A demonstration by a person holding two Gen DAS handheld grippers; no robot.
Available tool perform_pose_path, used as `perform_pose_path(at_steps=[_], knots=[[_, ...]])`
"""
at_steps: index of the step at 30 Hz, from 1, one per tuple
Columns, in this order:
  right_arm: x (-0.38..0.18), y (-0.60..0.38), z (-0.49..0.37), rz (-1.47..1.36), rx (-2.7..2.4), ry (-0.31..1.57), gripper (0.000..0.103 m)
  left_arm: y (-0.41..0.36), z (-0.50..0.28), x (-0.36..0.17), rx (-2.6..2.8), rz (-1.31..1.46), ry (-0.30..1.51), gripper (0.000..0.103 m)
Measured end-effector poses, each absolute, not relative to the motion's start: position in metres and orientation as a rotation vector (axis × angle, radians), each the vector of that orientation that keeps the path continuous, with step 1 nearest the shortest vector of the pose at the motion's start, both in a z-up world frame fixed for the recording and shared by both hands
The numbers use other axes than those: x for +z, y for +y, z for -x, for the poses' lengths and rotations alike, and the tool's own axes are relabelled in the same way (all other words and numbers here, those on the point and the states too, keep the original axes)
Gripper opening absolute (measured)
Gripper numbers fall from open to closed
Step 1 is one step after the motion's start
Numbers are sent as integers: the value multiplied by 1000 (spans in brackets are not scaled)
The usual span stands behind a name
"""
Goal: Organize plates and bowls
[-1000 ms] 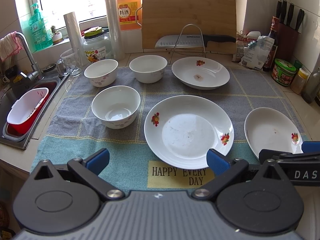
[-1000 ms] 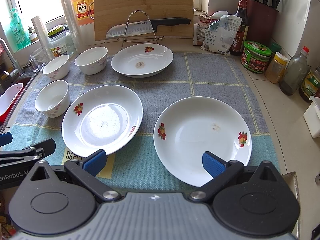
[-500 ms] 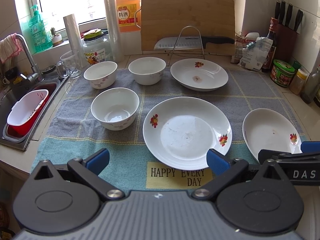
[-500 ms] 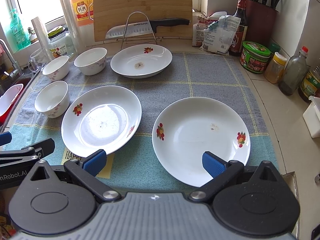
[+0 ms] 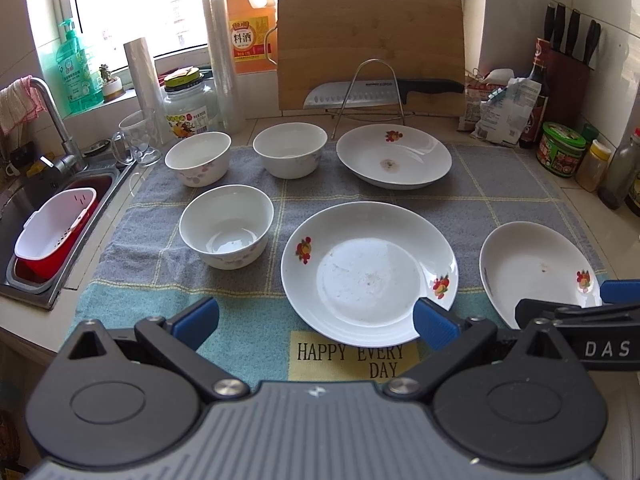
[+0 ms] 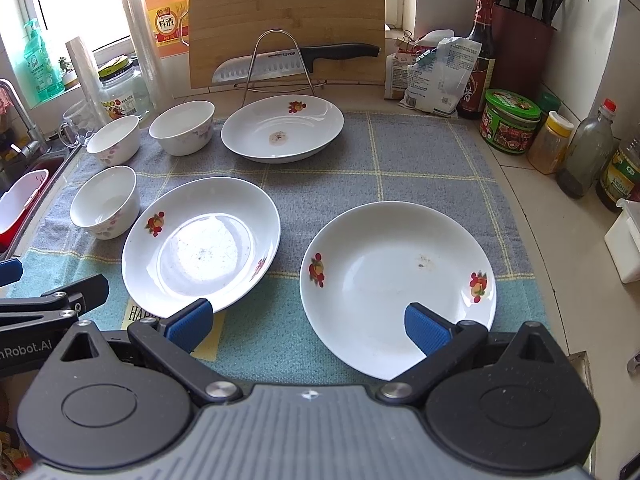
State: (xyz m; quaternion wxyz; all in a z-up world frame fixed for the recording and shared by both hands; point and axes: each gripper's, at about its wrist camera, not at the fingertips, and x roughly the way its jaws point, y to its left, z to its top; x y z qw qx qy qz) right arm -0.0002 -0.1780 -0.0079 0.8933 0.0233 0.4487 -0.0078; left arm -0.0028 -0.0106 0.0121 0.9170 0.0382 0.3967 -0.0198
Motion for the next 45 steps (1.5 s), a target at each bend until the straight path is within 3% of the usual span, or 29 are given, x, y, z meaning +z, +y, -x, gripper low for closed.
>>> perform_pose_path(at_steps=[29,45], knots=[[-2,-228,16,-71,149,720,103,-47,2,22,-196,-108,761,102],[-48,-286,36,-35,71,756,103,-75,-13,6,-297,-149,749,102]])
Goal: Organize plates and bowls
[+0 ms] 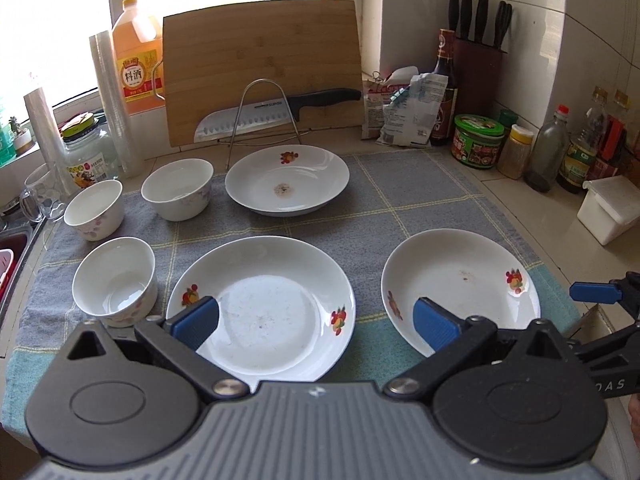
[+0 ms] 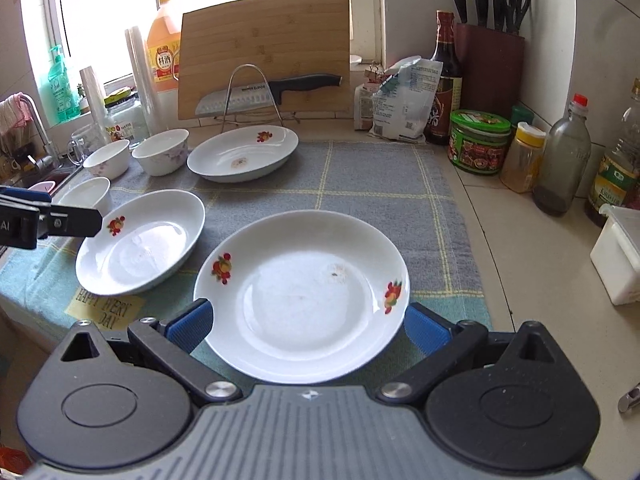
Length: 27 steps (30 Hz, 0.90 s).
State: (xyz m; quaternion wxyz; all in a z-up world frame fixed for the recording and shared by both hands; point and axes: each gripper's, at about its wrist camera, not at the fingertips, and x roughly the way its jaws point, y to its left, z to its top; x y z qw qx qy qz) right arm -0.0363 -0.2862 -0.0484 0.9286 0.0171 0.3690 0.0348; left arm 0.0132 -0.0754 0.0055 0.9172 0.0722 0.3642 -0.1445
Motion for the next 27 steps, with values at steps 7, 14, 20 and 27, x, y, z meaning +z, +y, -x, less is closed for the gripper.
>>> perform_pose_path(at_steps=[7,14,20,27], knots=[[-85,-289,41,-19,123,821,103,-86,-20,-1,-332,-171,753,102],[-108,-289,33,14,153,836,103,-92,-28,-2,-387,-139,798,102],[-121,-291,22,75,178,815,103,-103,-35,-9,-380,-176,831,102],[-126,-292,16,147,227,778,103,-118,-46,-11,-450,-201,854,102]])
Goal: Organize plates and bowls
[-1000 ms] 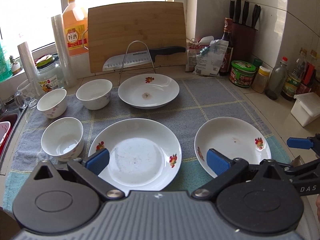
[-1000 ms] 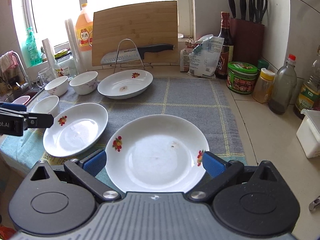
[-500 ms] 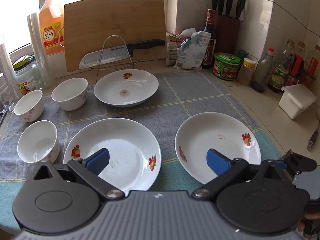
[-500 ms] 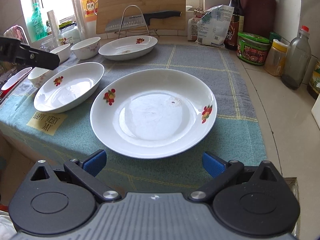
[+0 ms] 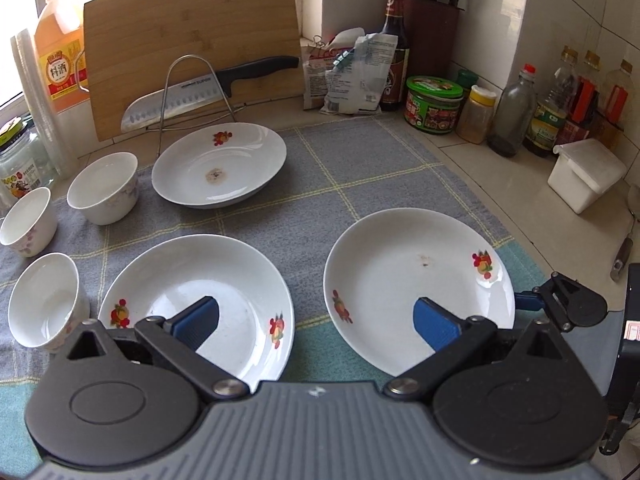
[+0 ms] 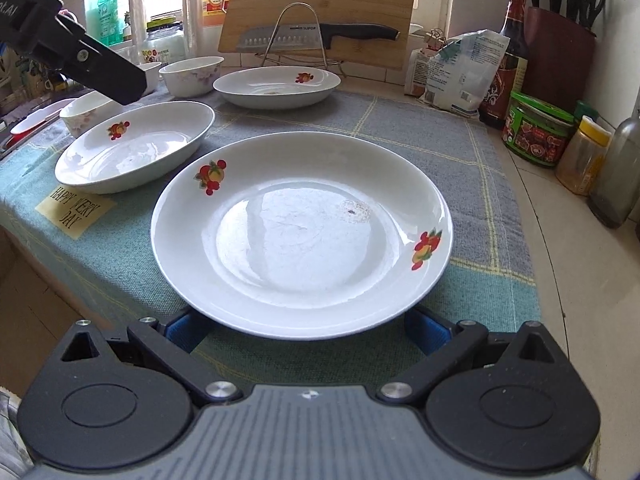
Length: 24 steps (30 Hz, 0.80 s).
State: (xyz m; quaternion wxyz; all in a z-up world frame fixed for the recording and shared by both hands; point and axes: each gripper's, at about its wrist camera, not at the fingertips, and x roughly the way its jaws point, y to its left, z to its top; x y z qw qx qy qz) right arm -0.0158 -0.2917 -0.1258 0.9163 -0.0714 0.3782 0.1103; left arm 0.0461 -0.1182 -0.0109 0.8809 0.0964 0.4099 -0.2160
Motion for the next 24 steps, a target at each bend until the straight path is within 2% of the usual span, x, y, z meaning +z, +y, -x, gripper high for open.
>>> perform_pose_path(at_steps=[24], knots=[[-133,-300,28,151,274,666,103,-174,-119,-52,-700,-338,955,102]])
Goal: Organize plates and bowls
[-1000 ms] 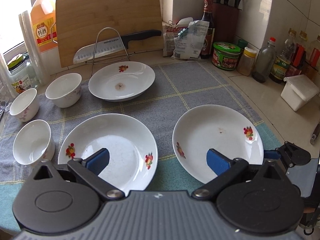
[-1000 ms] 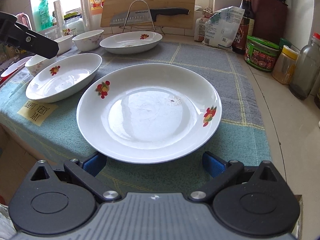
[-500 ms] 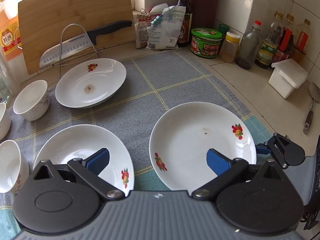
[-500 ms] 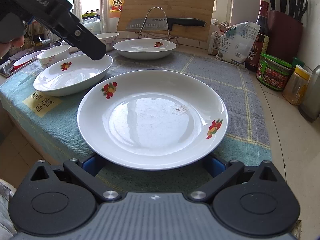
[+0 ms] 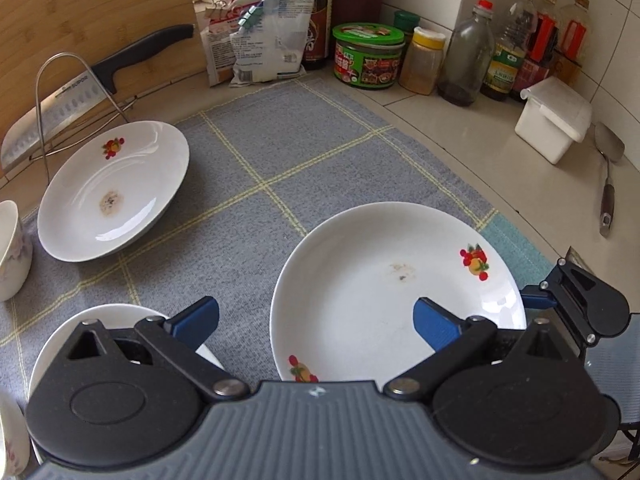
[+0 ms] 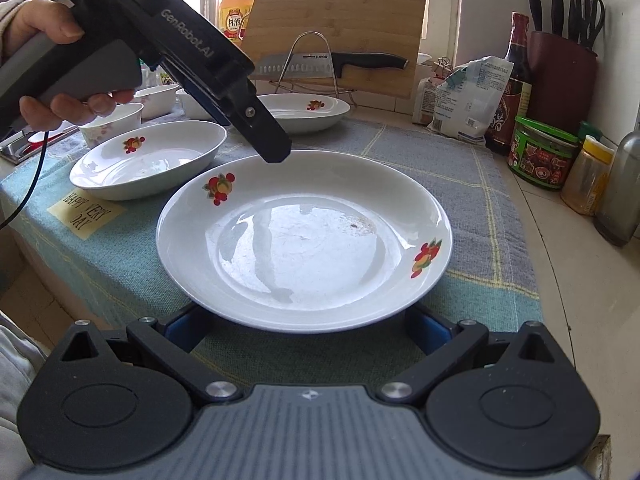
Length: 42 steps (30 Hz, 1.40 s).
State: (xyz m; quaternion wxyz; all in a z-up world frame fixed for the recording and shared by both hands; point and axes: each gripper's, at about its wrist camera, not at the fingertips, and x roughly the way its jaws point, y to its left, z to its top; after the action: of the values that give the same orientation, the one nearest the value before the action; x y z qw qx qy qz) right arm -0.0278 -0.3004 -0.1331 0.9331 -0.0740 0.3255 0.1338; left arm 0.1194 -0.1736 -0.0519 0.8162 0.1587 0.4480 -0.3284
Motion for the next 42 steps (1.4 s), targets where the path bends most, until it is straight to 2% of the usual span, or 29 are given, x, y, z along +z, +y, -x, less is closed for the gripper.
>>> perform_pose_path(at_steps=[13,25,42], knots=[[-132,-300,24,154,276,678,103,-187,-154,-71,-839,-336,1066,102],[-132,-301,21,162,298,683,103,-203,-163,-79,-924,-362,1121,83],[-130,-302,14,167,318,704,103,-209,-169,-83,-966,-404,1151,81]])
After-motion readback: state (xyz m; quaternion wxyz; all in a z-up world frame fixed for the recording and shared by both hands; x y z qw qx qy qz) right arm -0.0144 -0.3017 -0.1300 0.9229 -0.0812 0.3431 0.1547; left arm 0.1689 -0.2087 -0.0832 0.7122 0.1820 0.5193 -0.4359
